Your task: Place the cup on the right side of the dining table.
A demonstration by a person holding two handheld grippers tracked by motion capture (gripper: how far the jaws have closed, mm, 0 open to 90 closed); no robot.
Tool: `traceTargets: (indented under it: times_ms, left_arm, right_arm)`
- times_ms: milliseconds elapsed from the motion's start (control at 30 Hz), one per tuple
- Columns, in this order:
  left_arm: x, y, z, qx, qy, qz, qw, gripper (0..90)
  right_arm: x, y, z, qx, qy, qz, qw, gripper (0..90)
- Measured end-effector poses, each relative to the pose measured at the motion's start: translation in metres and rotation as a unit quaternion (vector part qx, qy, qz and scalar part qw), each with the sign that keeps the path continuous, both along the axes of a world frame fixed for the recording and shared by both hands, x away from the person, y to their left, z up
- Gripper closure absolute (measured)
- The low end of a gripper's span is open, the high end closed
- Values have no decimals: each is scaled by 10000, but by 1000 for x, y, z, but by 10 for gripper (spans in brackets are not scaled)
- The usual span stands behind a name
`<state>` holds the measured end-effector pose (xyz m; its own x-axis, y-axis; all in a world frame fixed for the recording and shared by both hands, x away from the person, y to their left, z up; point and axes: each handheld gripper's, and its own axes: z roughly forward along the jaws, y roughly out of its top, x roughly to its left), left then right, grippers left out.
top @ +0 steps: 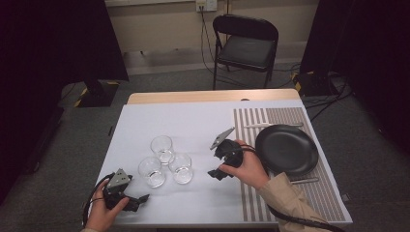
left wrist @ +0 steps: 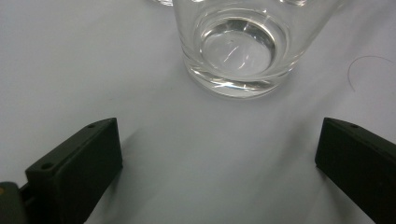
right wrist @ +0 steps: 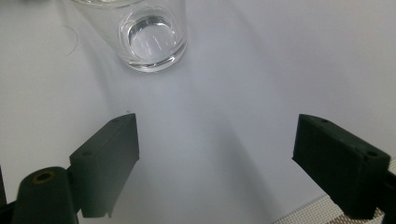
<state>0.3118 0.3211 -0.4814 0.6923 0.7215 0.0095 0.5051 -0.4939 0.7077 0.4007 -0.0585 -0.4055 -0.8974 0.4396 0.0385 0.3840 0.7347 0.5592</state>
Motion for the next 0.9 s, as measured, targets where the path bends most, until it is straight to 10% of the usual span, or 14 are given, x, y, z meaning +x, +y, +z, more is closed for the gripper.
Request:
traceTargets:
  times_ms: [900]
  left_arm:
    - [0,0,0,4,-4,-3,10000,0]
  right_arm:
    - [7,9,10,-21,99,114,9999,134]
